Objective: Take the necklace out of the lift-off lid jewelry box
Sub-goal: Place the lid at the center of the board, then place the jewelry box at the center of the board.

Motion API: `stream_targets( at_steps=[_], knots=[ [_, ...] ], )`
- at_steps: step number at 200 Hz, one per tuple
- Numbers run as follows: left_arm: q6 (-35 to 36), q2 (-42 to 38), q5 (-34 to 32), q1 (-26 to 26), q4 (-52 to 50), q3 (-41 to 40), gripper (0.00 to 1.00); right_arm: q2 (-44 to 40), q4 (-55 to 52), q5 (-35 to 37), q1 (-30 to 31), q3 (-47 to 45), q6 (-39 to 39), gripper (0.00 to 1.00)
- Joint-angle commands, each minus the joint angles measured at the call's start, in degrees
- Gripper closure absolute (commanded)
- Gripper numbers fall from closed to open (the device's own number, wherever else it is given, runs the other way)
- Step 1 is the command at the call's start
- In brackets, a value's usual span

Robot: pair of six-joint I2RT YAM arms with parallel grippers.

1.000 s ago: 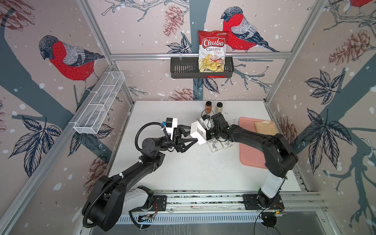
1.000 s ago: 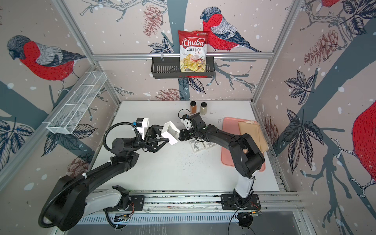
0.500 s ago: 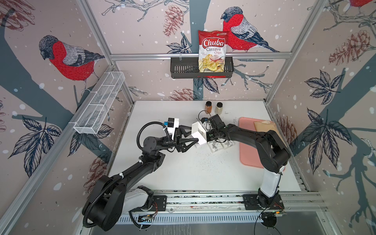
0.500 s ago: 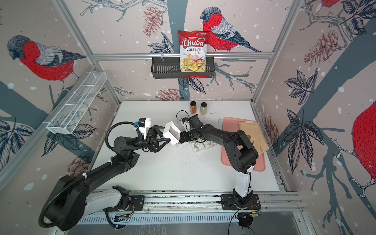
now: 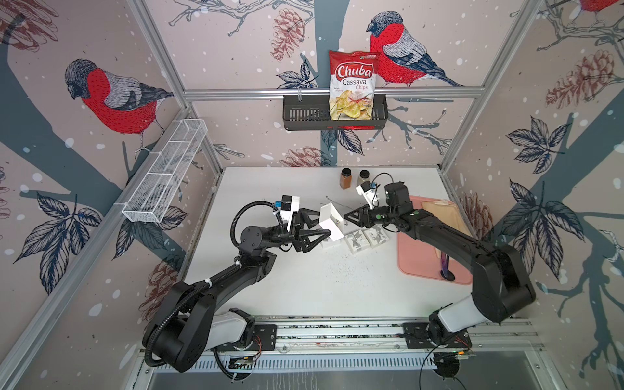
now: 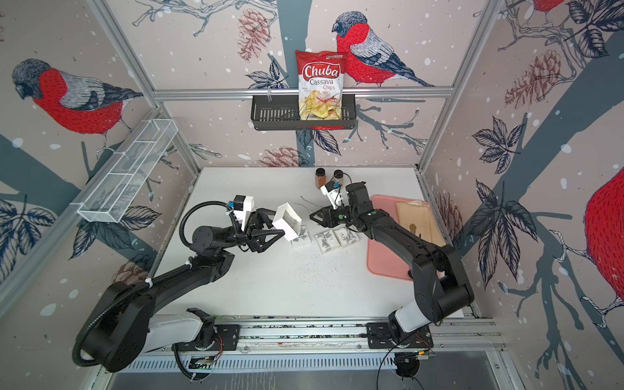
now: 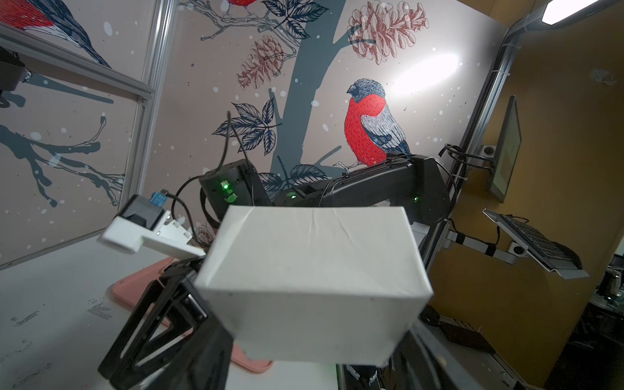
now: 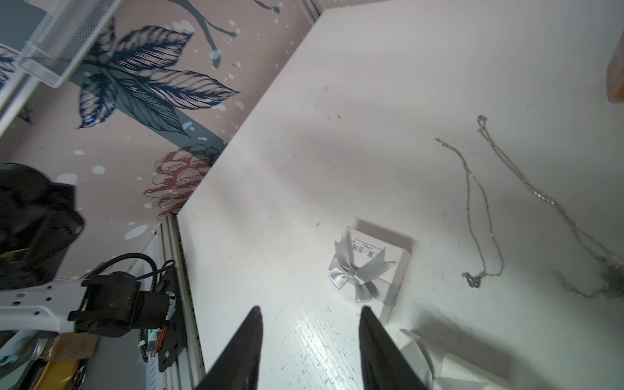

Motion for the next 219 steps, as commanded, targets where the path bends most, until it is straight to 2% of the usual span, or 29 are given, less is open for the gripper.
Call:
stream_targets(
  at_steps=[1, 31, 70, 105, 123, 156, 179, 219],
  knots=[
    [-1.48, 0.39, 3.08, 0.07, 5.84, 0.78, 0.29, -4.74, 7.91, -11.77, -1.29, -1.66, -0.29, 0.56],
    [-1.15, 0.75, 5.38, 0.07, 5.88, 1.39, 0.28, -10.11, 14.78, -20.07, -1.35, -2.98, 2.70, 0.60],
    [-0.29, 0.77, 5.85, 0.06, 3.98, 2.36, 0.28, -15.70, 14.13, -22.08, -0.67, -3.43, 0.23, 0.63],
    [-0.15, 1.01, 5.94, 0.04, 3.37, 2.65, 0.28, -17.80, 11.13, -20.21, 2.40, -2.34, -2.98, 0.63],
    [0.06, 0.92, 6.03, 0.03, 3.11, 2.56, 0.28, -16.89, 7.43, -17.04, 4.25, -0.34, -5.33, 0.63],
    [0.34, 0.75, 5.95, 0.05, 2.76, 2.41, 0.28, -13.80, 5.99, -15.97, 5.88, 2.10, -5.87, 0.64],
    [0.65, 0.66, 5.95, 0.06, 2.56, 2.26, 0.28, -12.91, 4.45, -13.57, 7.12, 3.41, -6.71, 0.66],
    [1.36, 0.87, 5.98, 0.03, 2.10, 2.27, 0.28, -11.06, 3.49, -13.42, 8.45, 4.50, -7.78, 0.71]
  ],
)
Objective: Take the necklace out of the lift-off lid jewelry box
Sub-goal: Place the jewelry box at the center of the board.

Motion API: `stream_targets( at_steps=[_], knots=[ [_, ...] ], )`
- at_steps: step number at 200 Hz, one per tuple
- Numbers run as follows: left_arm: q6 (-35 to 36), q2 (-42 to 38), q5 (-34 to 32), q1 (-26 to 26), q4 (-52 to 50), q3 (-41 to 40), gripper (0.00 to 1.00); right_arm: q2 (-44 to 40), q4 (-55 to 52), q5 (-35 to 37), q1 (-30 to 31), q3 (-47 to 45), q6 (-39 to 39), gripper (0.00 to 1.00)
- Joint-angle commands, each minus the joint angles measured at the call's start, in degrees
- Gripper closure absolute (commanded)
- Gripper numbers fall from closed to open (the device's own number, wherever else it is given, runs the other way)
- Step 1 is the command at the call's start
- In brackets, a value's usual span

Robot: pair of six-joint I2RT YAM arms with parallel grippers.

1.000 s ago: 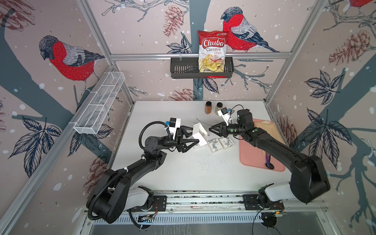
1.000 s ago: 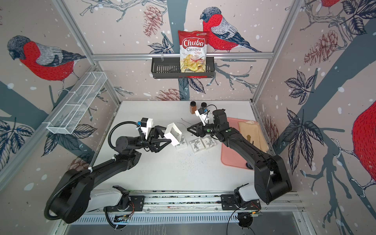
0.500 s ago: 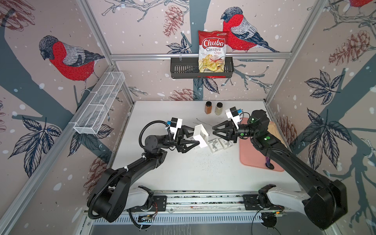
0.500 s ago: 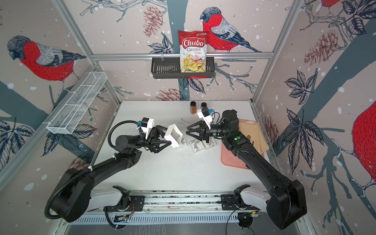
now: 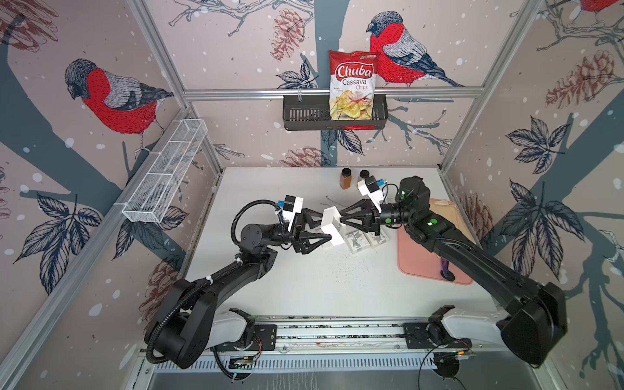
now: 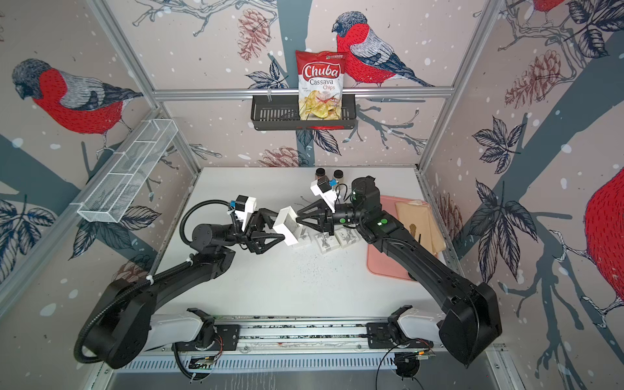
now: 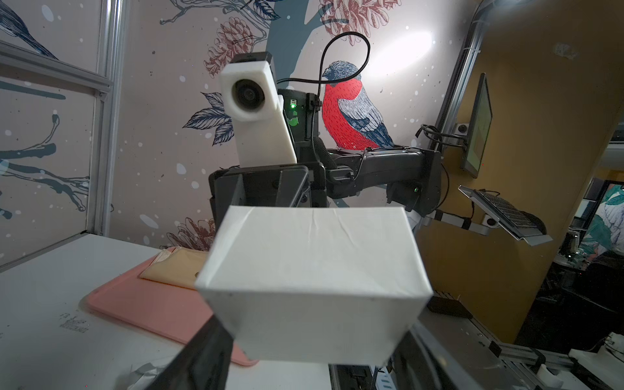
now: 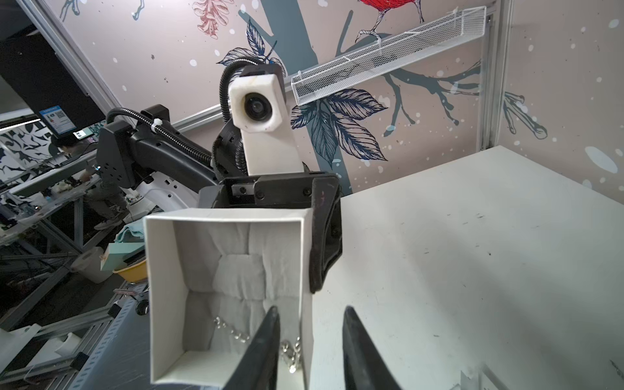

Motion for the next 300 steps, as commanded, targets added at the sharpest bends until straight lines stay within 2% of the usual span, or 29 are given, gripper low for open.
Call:
stream_targets(
  at_steps=[1, 46, 78, 104, 145, 182, 212, 235, 252, 300],
  knots=[
    [0.60, -0.09, 0.54, 0.03, 1.47, 0.04, 0.28, 0.51, -0.97, 0.74, 0.54, 0.59, -1.73, 0.71],
    [0.82, 0.14, 0.48, 0.07, 1.43, 0.00, 0.27, 1.84, -2.71, 0.91, 0.74, 1.42, -2.88, 0.89],
    [1.36, 0.14, 0.05, 0.08, 0.39, 0.06, 0.18, 0.86, -2.69, 2.44, 0.67, 0.95, -3.06, 0.97],
    [2.83, -0.33, -1.12, 0.04, -1.84, 0.09, 0.12, 0.15, -2.75, 5.48, 0.15, 0.09, -2.67, 1.00],
    [8.24, -5.08, -8.11, 1.85, -13.98, -0.01, 0.11, 0.19, -6.71, 19.10, 0.96, 0.22, -2.94, 1.00],
    [13.54, -11.33, -22.90, 6.15, -32.65, 0.44, 0.11, 2.58, -13.64, 32.61, 5.52, 0.62, -4.58, 1.00],
    [14.10, -14.36, -30.67, 7.94, -37.49, -0.75, 0.11, 5.33, -16.39, 39.17, 9.95, -1.60, -3.05, 1.00],
    [13.60, -16.33, -36.20, 9.28, -39.76, -2.16, 0.11, 8.57, -19.84, 47.26, 14.41, -3.05, -1.39, 1.00],
    [13.19, -17.45, -37.92, 10.74, -40.05, -3.58, 0.11, 12.20, -21.49, 51.70, 17.12, -4.25, 0.35, 1.00],
    [12.57, -18.60, -37.64, 13.05, -40.45, -6.25, 0.11, 21.48, -22.95, 57.49, 21.70, -5.16, 5.31, 1.00]
  ],
)
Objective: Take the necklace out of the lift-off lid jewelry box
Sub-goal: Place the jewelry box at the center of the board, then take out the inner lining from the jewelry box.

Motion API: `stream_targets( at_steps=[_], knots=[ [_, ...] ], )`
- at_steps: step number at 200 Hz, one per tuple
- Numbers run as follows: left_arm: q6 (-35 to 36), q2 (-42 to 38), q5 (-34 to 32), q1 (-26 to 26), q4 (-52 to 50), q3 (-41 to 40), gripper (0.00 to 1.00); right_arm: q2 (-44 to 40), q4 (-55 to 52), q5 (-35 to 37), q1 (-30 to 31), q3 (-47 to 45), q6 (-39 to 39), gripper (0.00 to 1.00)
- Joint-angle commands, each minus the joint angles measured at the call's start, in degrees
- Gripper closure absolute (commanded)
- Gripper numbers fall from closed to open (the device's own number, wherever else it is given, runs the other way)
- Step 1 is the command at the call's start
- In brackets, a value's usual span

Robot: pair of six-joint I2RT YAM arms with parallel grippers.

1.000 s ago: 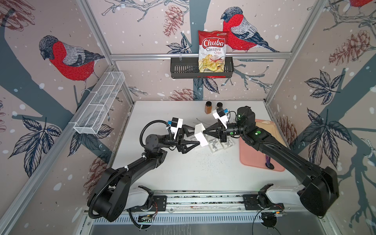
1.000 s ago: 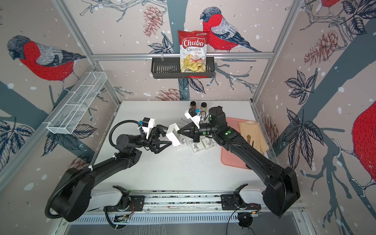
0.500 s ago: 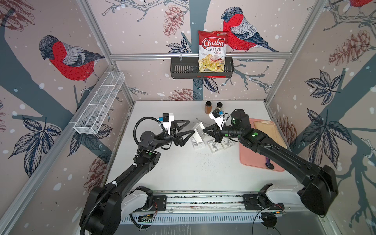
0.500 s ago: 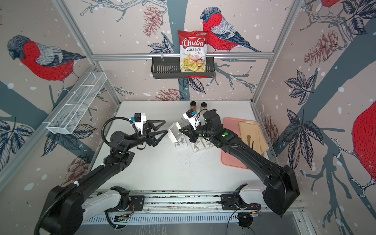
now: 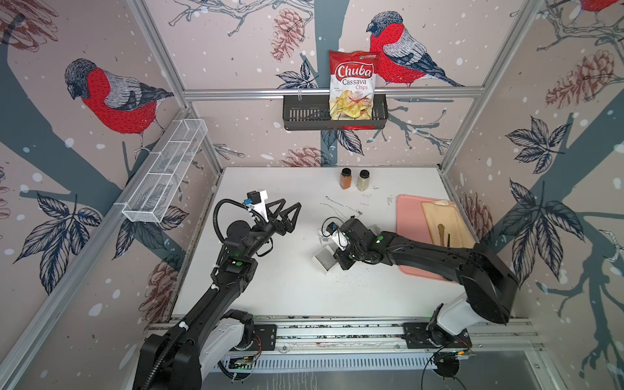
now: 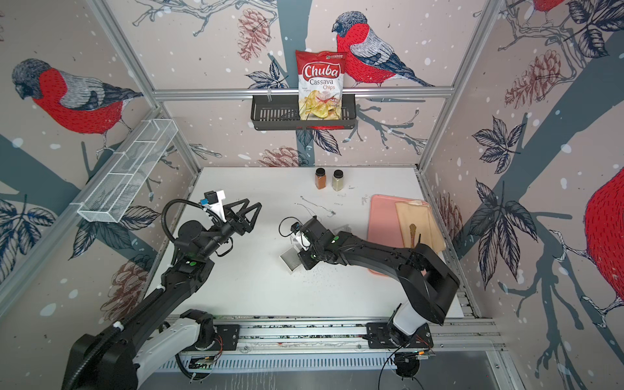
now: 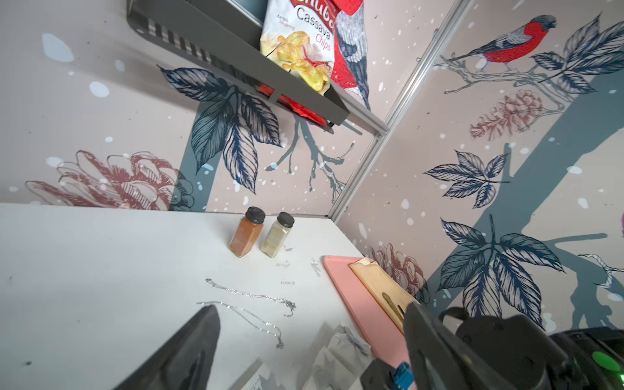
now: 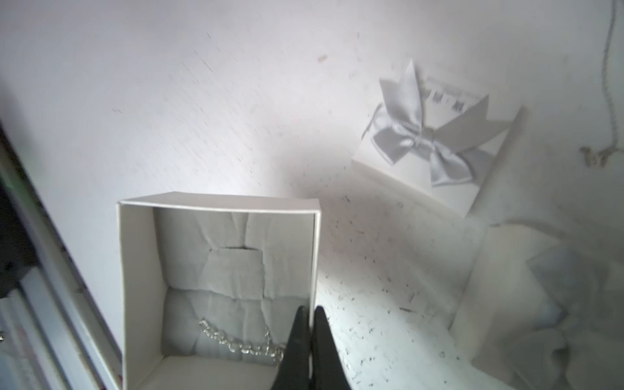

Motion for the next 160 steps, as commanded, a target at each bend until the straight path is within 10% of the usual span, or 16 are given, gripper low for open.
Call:
stream_targets(
  at_steps=[1, 38, 75, 160],
  knots=[
    [-0.06, -0.68, -1.19, 0.48, 0.06, -0.95, 0.11, 2.70, -1.09, 5.60, 1.08, 0.06, 3.73, 1.00],
    [1.35, -2.57, -2.52, 0.60, -2.20, -2.25, 0.11, 6.80, -1.47, 6.21, 1.52, 1.02, 4.18, 0.98],
    [2.34, -4.78, -3.41, 0.77, -3.76, -3.62, 0.11, 6.62, -2.41, 5.91, 1.62, 2.63, 3.31, 0.62],
    [1.69, -6.36, -4.68, 0.72, -4.34, -8.69, 0.12, 4.94, -1.88, 2.90, 4.49, 5.14, 2.62, 0.67]
  ],
)
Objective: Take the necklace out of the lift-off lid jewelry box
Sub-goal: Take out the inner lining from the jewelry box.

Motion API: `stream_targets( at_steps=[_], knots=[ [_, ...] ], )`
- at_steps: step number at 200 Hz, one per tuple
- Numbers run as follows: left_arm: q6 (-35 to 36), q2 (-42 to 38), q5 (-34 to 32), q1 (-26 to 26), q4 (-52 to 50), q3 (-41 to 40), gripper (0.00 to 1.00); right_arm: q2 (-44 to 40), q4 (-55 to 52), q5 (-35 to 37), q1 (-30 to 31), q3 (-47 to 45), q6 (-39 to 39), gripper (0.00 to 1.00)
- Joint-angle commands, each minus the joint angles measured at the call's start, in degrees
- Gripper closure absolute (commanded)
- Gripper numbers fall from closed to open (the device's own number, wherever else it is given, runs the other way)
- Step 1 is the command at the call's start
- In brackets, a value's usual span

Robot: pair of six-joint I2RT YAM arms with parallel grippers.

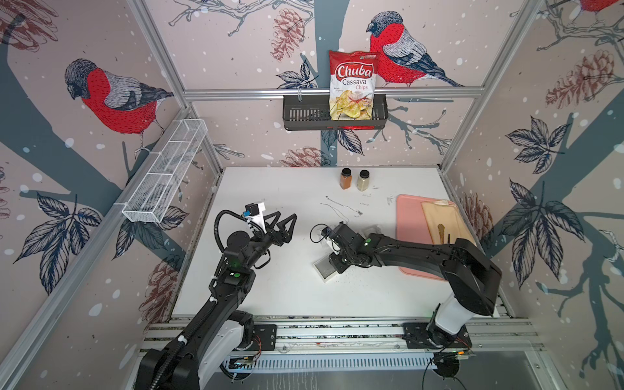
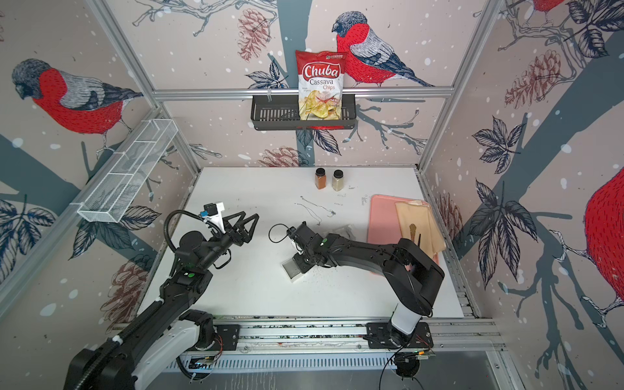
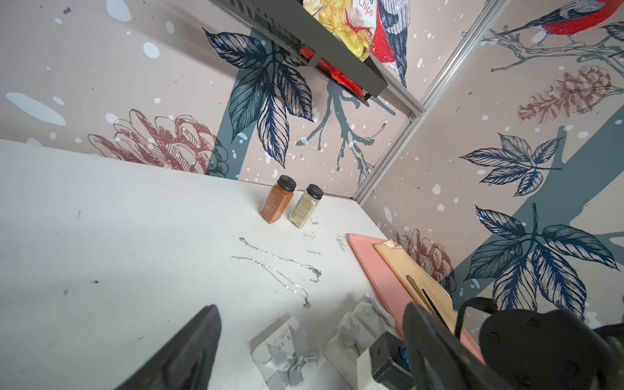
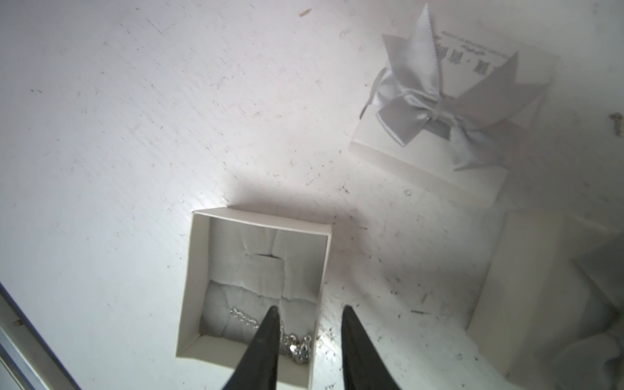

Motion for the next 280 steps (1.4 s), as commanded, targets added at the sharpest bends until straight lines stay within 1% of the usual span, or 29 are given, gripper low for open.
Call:
stream_targets(
  at_steps=[1, 35, 69, 119, 137, 166, 184, 205, 234, 260, 280],
  knots=[
    [0.02, -0.71, -0.86, 0.09, 0.10, -1.30, 0.12, 0.81, 0.35, -1.64, 0.94, 1.31, -0.61, 0.67],
    [0.38, -3.10, -1.78, 0.13, -1.51, -2.59, 0.12, 5.25, 0.78, -0.95, 2.18, 3.88, 0.14, 0.62],
    [0.76, -3.98, -0.93, 0.16, -2.77, -3.97, 0.13, 9.25, 0.70, 0.52, 2.27, 5.75, 1.47, 0.56],
    [-1.53, -4.44, -0.01, 0.12, -1.32, -9.27, 0.16, 12.19, -1.10, 3.73, 2.41, 6.39, 1.91, 0.56],
    [-1.53, -4.97, 1.10, 0.11, -1.80, -10.17, 0.17, 13.40, -1.28, 4.01, 2.45, 6.34, 1.69, 0.60],
    [-0.71, -5.08, 2.94, 0.08, -3.19, -10.94, 0.19, 14.14, -0.47, 3.53, 2.31, 6.12, 1.51, 0.74],
    [0.69, -4.31, 4.03, -0.27, -4.63, -10.58, 0.20, 12.81, 1.01, 2.73, 1.93, 5.57, 1.64, 0.81],
    [1.64, -2.16, 3.91, -1.08, -5.92, -10.17, 0.23, 9.94, 3.55, 1.41, 0.97, 4.01, 1.69, 0.85],
    [0.30, 1.01, 3.13, -2.36, -3.52, -11.01, 0.26, 6.26, 6.43, -1.32, -0.90, 2.01, 1.83, 0.89],
    [1.12, 4.90, 1.03, -6.56, -2.45, -9.62, 0.26, 4.41, 7.78, -3.56, -1.81, 1.55, 1.68, 0.91],
    [1.73, 9.43, 1.20, -9.43, -1.20, -7.67, 0.28, 3.74, 8.26, -4.11, -2.12, 1.55, 1.23, 0.92]
  ],
)
